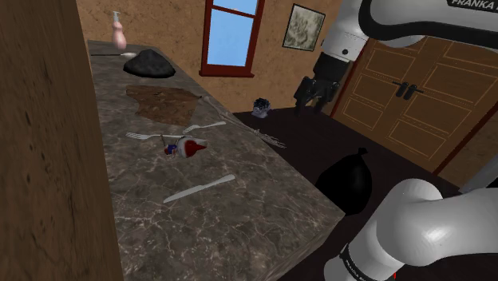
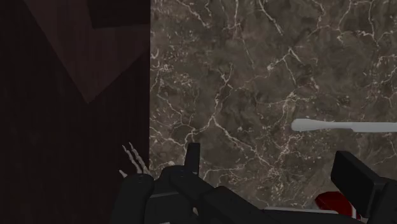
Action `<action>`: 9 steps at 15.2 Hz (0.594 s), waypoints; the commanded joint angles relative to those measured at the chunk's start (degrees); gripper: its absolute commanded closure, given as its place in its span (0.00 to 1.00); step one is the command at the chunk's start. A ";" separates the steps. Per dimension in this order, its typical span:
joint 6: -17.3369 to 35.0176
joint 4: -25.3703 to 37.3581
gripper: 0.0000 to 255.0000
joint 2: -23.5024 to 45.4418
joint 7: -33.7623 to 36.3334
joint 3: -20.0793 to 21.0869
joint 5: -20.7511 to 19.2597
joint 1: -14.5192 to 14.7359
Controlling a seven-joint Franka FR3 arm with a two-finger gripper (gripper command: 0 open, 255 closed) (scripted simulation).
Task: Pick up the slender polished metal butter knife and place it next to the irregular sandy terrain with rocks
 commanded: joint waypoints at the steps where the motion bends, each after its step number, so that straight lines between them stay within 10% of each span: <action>1: 0.00 0.00 0.00 0.00 0.00 0.00 0.00 0.00; 9: 8.18 4.89 0.00 17.02 -15.29 1.22 -2.27 7.41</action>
